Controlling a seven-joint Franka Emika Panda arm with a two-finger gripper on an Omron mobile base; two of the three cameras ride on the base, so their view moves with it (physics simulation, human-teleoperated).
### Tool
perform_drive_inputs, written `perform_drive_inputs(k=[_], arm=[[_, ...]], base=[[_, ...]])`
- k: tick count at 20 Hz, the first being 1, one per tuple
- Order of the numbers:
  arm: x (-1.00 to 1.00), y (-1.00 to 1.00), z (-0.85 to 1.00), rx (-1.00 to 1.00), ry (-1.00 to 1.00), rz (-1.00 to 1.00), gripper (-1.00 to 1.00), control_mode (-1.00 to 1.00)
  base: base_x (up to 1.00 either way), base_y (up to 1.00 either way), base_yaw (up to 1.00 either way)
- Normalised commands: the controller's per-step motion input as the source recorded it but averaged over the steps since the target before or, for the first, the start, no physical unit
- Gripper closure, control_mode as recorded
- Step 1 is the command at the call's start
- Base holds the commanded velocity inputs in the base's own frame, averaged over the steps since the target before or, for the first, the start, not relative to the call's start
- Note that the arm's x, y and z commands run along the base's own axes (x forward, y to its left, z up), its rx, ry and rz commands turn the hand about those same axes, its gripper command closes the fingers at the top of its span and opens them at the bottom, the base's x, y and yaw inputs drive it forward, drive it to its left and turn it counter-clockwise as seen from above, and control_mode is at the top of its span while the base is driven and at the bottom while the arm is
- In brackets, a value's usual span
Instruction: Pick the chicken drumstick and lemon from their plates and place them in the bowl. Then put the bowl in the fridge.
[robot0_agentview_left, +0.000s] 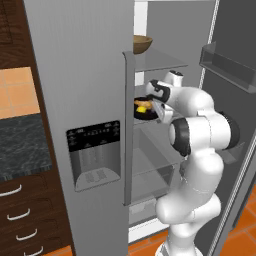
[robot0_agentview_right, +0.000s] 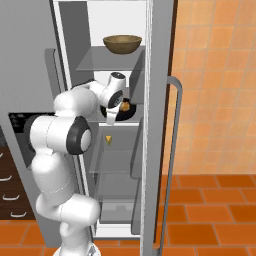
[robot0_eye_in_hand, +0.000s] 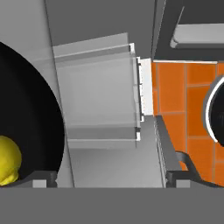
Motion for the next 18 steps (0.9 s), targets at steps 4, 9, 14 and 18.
perform_drive_inputs(k=[4,9,14,18], arm=[[0.26,0.0,0.11,0.0,-0.1,0.0,-1.0,-1.0],[0.25,0.0,0.16,0.0,-0.11,0.01,-1.0,-1.0],[-0.83,0.0,0.44,0.0,-0.14,0.05,-1.0,-1.0],[-1.0,0.0,0.03,-0.04,-0.09,0.14,-1.0,-1.0]], base=[[0.0,0.0,0.0],[0.0,0.0,0.0],[0.0,0.0,0.0],[0.0,0.0,0.0]])
